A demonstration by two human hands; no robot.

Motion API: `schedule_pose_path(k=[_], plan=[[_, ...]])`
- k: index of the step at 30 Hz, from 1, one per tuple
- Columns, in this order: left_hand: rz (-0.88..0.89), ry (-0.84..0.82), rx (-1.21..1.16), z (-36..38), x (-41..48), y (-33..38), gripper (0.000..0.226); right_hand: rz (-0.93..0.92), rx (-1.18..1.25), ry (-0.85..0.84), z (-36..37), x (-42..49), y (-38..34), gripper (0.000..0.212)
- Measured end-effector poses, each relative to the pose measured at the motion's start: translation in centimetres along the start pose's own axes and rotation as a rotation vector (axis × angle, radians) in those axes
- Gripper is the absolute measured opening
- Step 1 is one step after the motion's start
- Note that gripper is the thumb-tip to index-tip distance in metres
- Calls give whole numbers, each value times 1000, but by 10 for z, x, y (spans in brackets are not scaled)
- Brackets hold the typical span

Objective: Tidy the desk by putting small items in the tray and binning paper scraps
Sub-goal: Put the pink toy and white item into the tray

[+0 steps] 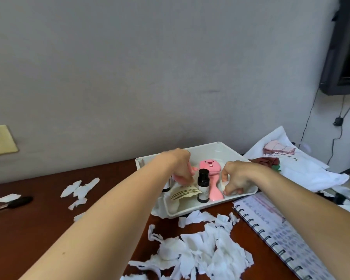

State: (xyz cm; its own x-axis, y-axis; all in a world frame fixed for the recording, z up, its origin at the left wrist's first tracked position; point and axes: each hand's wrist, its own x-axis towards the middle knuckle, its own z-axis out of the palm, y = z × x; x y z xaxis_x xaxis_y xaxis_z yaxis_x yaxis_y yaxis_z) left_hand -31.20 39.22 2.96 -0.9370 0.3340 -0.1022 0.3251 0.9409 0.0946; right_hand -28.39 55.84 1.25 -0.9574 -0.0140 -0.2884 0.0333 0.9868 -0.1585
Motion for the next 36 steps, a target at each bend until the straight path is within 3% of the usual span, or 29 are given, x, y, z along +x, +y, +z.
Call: schedule_pose_path(k=[4,8,10,13,18,24,36], plan=[[-17,-42,63,9,7,4,35,-17,-7,-12,1,4,0,39],[-16,-84,108,12,5,1,19,-14,-31,0,4,2,1,39],[-5,-86,121,8,-1,-3,24,0,-92,50,4,-2,3,36],[2,-33,148,-1,-10,-13,54,25,-88,137,0,-6,3,31],[44,57,157,-21,-36,-24,57,-23,-38,309,-18,-26,-12,28],[44,115,182,-48,-93,-40,57,-157,48,449,-36,-61,-54,19],[-132,213,206,-82,-245,-108,59,-421,-23,404,-22,-141,-182,25]])
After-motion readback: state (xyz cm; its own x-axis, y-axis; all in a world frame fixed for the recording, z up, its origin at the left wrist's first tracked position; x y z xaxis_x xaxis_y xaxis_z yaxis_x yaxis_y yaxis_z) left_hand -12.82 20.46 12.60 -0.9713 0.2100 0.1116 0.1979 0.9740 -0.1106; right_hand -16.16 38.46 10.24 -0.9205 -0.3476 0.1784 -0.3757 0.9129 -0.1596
